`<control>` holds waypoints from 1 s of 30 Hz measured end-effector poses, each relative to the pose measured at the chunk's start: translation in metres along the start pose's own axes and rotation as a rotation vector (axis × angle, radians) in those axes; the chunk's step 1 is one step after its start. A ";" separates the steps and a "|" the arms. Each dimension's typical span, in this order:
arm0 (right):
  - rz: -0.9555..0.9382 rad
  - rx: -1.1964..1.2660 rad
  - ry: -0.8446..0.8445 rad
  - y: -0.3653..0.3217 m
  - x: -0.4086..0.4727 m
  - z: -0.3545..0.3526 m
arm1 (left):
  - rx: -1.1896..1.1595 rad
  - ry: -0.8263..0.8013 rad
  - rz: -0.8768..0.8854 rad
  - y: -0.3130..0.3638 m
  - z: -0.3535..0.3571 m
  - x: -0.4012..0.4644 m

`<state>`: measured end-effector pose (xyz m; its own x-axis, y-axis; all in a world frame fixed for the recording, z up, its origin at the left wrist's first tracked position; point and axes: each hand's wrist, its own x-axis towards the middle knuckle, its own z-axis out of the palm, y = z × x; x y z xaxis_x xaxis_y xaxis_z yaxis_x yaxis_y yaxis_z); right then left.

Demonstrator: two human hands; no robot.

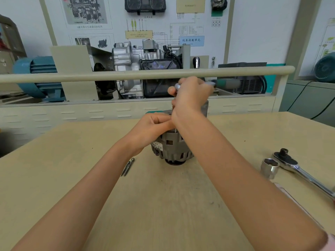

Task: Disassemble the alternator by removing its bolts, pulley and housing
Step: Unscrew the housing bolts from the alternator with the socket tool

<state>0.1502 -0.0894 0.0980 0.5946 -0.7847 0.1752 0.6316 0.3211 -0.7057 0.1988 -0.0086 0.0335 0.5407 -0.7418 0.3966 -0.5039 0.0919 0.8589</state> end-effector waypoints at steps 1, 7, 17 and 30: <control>0.014 0.001 -0.010 -0.001 -0.001 0.000 | -0.003 -0.004 -0.003 0.000 0.000 0.000; 0.302 -0.095 -0.166 -0.012 0.008 0.000 | -0.030 -0.058 -0.025 0.000 -0.001 0.000; 0.771 -0.009 -0.591 -0.015 0.028 -0.009 | -0.055 -0.117 -0.018 0.001 -0.004 -0.001; 0.154 -0.061 -0.061 -0.006 0.005 -0.002 | -0.030 -0.040 -0.038 0.003 0.000 -0.002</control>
<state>0.1484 -0.0965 0.1012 0.7123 -0.6944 0.1024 0.5005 0.4002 -0.7677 0.1965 -0.0070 0.0357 0.5318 -0.7710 0.3504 -0.4626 0.0822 0.8828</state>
